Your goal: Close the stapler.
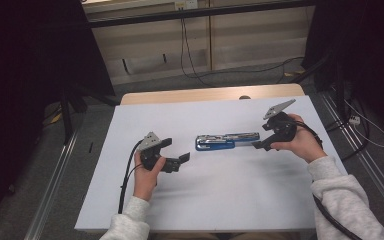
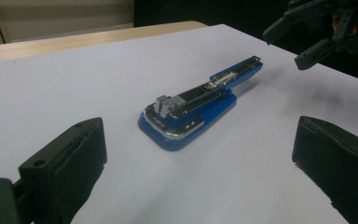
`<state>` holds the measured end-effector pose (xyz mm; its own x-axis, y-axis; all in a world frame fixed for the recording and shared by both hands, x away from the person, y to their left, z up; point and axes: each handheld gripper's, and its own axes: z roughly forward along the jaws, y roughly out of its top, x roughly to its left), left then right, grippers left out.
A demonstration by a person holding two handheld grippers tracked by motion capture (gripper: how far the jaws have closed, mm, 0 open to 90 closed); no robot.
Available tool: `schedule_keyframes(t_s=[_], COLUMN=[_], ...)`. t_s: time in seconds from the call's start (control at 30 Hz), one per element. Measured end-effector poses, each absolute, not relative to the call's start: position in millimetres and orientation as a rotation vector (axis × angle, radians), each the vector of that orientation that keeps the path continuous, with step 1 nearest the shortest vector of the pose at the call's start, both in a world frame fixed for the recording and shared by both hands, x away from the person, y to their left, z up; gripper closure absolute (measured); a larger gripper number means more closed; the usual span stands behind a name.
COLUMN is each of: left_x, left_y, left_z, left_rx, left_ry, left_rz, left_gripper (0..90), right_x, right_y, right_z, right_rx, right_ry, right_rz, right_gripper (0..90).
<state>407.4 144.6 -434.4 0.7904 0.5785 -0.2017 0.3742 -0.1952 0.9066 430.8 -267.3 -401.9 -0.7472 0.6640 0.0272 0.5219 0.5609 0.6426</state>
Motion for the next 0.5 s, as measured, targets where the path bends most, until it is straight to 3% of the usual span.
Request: schedule_keyframes(t_s=[0.5], left_x=[431.5], left_y=[126.5], left_z=[-444.2], left_rx=[1.869], left_ry=[0.859], left_rz=[0.274], left_gripper=[6.9], right_x=[425.9], right_y=[-285.6], right_z=[-408.8], right_rx=[1.048], right_ry=[2.537], right_rz=[0.926], right_gripper=[15.8])
